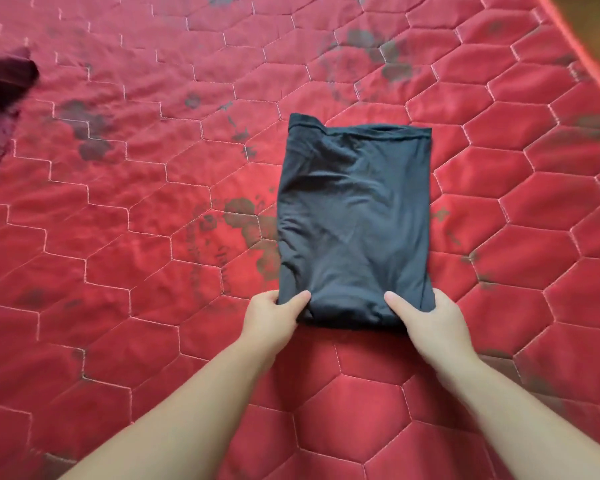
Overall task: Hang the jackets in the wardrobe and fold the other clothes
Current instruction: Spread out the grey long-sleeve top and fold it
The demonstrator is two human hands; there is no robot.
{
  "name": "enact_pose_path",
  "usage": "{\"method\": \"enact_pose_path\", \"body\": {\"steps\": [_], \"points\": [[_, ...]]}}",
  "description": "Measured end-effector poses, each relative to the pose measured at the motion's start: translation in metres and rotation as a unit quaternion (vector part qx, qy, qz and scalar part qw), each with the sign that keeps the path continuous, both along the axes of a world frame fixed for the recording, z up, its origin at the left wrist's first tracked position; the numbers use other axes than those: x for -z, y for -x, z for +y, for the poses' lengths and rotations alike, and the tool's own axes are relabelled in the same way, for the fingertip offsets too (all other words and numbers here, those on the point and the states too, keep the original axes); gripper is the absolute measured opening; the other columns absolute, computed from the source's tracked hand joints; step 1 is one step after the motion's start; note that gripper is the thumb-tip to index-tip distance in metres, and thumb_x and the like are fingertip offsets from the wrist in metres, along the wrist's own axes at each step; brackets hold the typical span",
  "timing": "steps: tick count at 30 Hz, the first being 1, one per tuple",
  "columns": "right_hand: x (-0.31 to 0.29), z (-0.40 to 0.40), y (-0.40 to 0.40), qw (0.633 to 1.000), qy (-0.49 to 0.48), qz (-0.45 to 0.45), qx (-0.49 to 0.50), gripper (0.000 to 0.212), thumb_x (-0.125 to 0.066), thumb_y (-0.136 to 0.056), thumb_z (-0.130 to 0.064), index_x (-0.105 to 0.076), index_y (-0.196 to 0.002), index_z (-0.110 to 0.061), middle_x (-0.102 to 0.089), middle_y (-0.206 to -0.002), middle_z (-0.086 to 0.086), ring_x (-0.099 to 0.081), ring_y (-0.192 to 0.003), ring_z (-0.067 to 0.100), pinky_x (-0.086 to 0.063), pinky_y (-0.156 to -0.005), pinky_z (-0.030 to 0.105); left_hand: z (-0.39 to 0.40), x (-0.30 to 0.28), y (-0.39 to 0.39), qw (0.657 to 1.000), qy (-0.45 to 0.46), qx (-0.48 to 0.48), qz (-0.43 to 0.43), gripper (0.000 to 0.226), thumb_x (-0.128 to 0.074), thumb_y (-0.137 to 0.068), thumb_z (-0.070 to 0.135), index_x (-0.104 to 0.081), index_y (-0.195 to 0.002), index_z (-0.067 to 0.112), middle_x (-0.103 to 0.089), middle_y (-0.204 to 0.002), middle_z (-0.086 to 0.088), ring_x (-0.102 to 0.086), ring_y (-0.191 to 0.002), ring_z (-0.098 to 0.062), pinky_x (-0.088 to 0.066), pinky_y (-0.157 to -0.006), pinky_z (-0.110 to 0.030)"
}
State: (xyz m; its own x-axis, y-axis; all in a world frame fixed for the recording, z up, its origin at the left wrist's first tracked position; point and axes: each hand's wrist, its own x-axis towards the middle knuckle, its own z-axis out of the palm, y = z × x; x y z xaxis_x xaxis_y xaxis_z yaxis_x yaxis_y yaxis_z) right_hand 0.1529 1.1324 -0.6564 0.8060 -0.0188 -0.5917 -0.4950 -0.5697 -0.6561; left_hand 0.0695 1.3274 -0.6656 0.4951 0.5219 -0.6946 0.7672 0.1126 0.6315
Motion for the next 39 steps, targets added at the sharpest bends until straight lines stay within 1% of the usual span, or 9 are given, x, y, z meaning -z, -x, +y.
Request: {"method": "enact_pose_path", "body": {"steps": [8, 13, 19, 23, 25, 28, 33, 37, 39], "points": [[-0.034, -0.040, 0.015, 0.913, -0.197, 0.357, -0.021, 0.036, -0.085, -0.058, -0.026, -0.077, -0.090, -0.015, -0.075, -0.094, 0.005, -0.072, -0.078, 0.018, -0.057, -0.069, 0.035, 0.025, -0.041, 0.058, 0.950, 0.306, 0.029, 0.048, 0.033, -0.077, -0.074, 0.029, -0.071, -0.101, 0.011, -0.074, -0.096, -0.006, -0.066, -0.076, -0.013, -0.053, -0.066, -0.023], [-0.066, -0.049, -0.003, 0.863, -0.245, 0.441, 0.007, 0.045, -0.098, -0.036, -0.030, -0.077, -0.069, -0.009, -0.067, -0.065, 0.014, -0.062, -0.046, 0.024, -0.056, -0.052, 0.038, 0.048, -0.079, 0.047, 0.908, 0.414, 0.059, 0.023, 0.026, -0.076, -0.071, 0.022, -0.066, -0.094, 0.012, -0.069, -0.075, -0.004, -0.065, -0.058, -0.012, -0.053, -0.057, -0.023], [-0.075, -0.011, -0.078, 0.920, -0.230, 0.300, 0.099, 0.068, -0.049, -0.082, -0.071, -0.071, -0.087, -0.007, -0.075, -0.081, 0.011, -0.069, -0.053, 0.019, -0.055, -0.050, 0.031, 0.063, -0.085, -0.049, 0.947, 0.297, -0.115, -0.050, 0.050, -0.048, -0.089, 0.060, -0.070, -0.093, 0.015, -0.076, -0.090, -0.004, -0.073, -0.081, -0.018, -0.050, -0.071, -0.032], [-0.057, -0.004, -0.093, 0.989, -0.065, 0.128, 0.020, 0.044, -0.053, -0.092, -0.050, -0.066, -0.097, -0.007, -0.071, -0.088, 0.010, -0.068, -0.070, 0.020, -0.052, -0.061, 0.032, 0.049, -0.051, -0.071, 0.999, -0.030, -0.033, 0.014, 0.030, -0.053, -0.093, 0.046, -0.064, -0.093, 0.017, -0.064, -0.078, 0.002, -0.058, -0.070, -0.017, -0.045, -0.065, -0.030], [-0.047, -0.006, -0.095, 0.998, -0.020, 0.053, -0.028, 0.027, -0.061, -0.090, -0.039, -0.066, -0.089, -0.012, -0.071, -0.092, 0.011, -0.065, -0.071, 0.019, -0.054, -0.066, 0.034, 0.047, -0.038, -0.076, 0.991, -0.130, 0.013, -0.005, 0.025, -0.062, -0.087, 0.043, -0.059, -0.102, 0.023, -0.061, -0.093, 0.004, -0.058, -0.084, -0.017, -0.049, -0.081, -0.033], [-0.032, -0.010, -0.096, 0.990, 0.059, -0.054, -0.115, 0.028, -0.069, -0.082, -0.045, -0.066, -0.088, -0.018, -0.069, -0.090, 0.000, -0.063, -0.084, 0.018, -0.049, -0.079, 0.035, 0.048, -0.028, -0.083, 0.989, -0.144, 0.029, -0.006, 0.048, -0.069, -0.080, 0.049, -0.051, -0.118, 0.026, -0.056, -0.111, 0.004, -0.056, -0.104, -0.016, -0.045, -0.094, -0.036], [-0.014, 0.010, -0.099, 0.985, 0.089, -0.074, -0.128, 0.045, -0.070, -0.072, -0.060, -0.056, -0.093, -0.023, -0.063, -0.079, -0.008, -0.057, -0.081, 0.016, -0.038, -0.073, 0.029, 0.057, -0.013, -0.097, 0.983, -0.175, 0.047, 0.032, 0.040, -0.069, -0.080, 0.051, -0.056, -0.104, 0.021, -0.059, -0.094, 0.011, -0.057, -0.091, -0.013, -0.041, -0.079, -0.029], [-0.003, 0.024, -0.107, 0.973, 0.078, -0.170, -0.135, 0.040, -0.068, -0.082, -0.038, -0.047, -0.064, -0.009, -0.044, -0.047, -0.004, -0.041, -0.051, 0.012, -0.033, -0.053, 0.019, 0.063, -0.003, -0.099, 0.969, -0.241, 0.055, -0.017, 0.027, -0.063, -0.086, 0.050, -0.059, -0.079, 0.024, -0.062, -0.075, 0.015, -0.057, -0.071, -0.002, -0.038, -0.058, -0.016], [-0.002, 0.024, -0.113, 0.964, 0.065, -0.229, -0.118, 0.040, -0.062, -0.087, -0.029, -0.042, -0.062, -0.006, -0.038, -0.047, 0.000, -0.036, -0.051, 0.014, -0.032, -0.052, 0.019, 0.064, 0.002, -0.099, 0.957, -0.282, 0.047, -0.046, 0.031, -0.058, -0.089, 0.049, -0.056, -0.076, 0.021, -0.062, -0.071, 0.009, -0.058, -0.070, -0.006, -0.039, -0.059, -0.026]]}}
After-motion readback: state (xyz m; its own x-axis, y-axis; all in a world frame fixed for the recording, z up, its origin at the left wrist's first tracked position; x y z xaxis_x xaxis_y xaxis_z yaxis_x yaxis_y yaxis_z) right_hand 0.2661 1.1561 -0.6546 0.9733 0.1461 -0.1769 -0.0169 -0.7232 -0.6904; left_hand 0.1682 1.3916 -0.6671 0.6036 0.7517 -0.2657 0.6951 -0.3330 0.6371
